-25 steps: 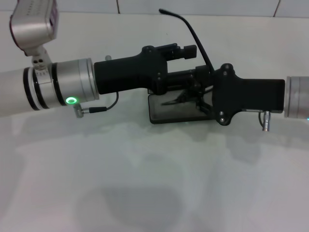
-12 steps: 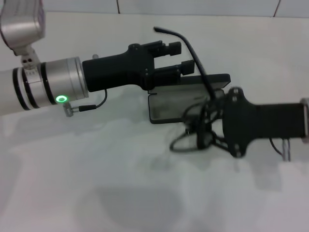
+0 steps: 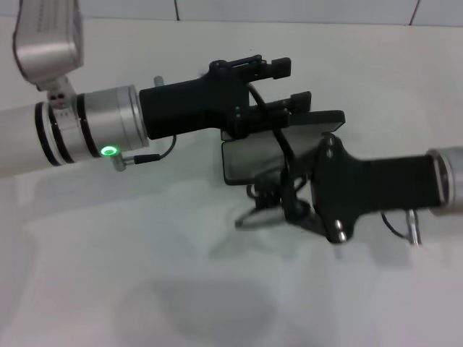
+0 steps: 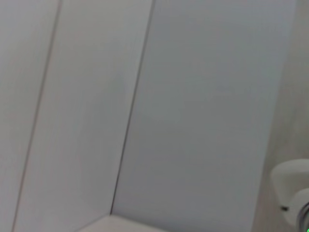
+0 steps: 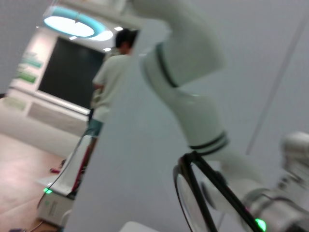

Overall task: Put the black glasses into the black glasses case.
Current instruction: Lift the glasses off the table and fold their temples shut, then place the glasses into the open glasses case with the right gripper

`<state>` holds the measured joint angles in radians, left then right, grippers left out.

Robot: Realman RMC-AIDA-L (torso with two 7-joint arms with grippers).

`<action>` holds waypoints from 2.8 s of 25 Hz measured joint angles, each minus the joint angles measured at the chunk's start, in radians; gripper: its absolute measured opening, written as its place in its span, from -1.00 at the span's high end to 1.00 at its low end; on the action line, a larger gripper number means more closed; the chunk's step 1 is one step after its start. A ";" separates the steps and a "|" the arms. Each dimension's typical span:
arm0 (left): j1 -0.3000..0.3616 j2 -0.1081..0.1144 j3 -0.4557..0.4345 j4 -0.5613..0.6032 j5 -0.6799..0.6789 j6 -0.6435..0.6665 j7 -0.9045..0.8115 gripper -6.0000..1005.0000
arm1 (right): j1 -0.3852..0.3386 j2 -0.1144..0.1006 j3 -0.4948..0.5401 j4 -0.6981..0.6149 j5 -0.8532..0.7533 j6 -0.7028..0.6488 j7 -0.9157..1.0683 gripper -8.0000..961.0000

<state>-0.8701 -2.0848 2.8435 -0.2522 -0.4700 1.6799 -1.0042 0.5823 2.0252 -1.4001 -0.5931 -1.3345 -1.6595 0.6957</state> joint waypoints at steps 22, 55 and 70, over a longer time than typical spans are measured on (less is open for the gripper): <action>0.028 -0.002 0.001 0.047 -0.034 0.073 0.123 -0.37 | 0.035 -0.002 0.007 0.065 0.028 0.170 0.107 0.61; 0.118 0.028 0.000 -0.041 -0.228 0.041 0.085 -0.37 | -0.351 0.000 -0.605 -0.569 -0.186 1.318 0.337 0.56; 0.116 0.023 0.000 -0.041 -0.216 0.024 0.085 -0.37 | -0.329 0.002 -0.667 -0.532 -0.122 1.409 0.402 0.54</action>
<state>-0.7541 -2.0616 2.8439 -0.2930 -0.6865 1.7042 -0.9189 0.2533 2.0273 -2.0674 -1.1250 -1.4569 -0.2505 1.0981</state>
